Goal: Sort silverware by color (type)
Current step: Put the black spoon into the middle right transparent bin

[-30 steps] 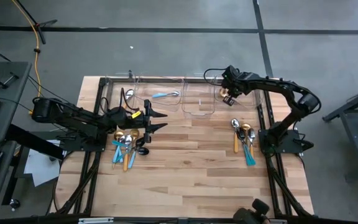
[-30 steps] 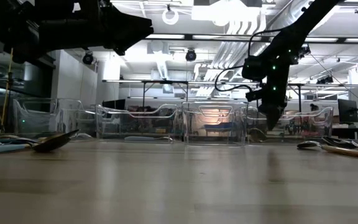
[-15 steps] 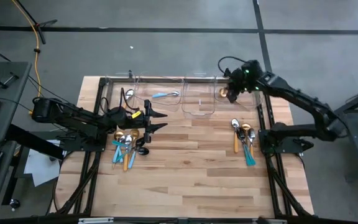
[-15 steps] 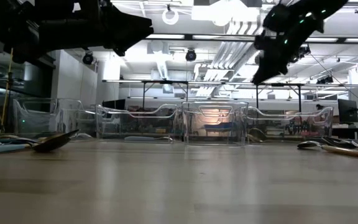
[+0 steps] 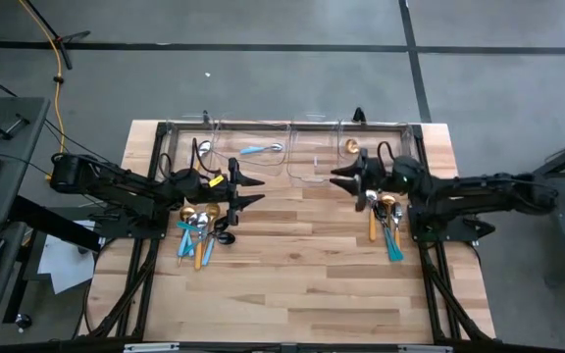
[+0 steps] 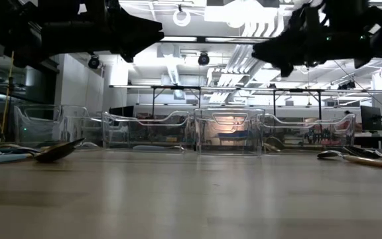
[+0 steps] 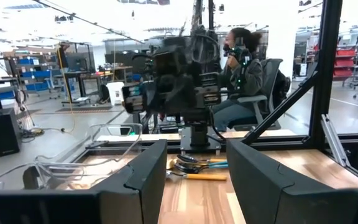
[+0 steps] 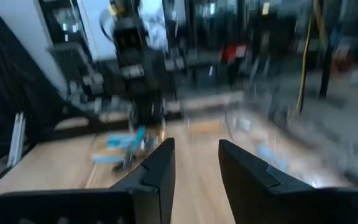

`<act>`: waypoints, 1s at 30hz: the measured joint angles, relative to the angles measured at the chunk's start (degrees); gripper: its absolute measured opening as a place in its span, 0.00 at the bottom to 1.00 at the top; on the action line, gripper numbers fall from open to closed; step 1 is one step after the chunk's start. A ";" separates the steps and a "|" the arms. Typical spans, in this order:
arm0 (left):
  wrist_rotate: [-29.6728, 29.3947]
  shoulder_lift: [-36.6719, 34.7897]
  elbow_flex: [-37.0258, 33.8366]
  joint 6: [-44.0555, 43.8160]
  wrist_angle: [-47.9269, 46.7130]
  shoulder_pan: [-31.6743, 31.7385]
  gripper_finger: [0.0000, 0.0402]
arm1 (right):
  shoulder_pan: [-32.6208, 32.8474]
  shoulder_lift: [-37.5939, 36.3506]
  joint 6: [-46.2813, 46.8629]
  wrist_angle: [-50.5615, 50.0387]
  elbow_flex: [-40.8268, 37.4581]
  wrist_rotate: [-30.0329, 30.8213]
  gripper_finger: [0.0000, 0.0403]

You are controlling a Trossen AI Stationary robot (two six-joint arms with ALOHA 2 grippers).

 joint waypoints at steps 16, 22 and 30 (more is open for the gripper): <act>0.79 -0.02 0.00 0.69 -4.02 1.46 0.39 | 13.53 11.15 -11.47 4.93 7.25 10.22 0.27; 3.96 -0.04 0.00 1.84 -3.93 1.25 0.39 | 13.53 14.24 -10.13 5.25 10.09 12.34 0.27; 5.18 -2.24 -0.02 2.27 -5.50 1.27 0.39 | 13.53 14.83 -8.70 4.31 10.81 12.19 0.27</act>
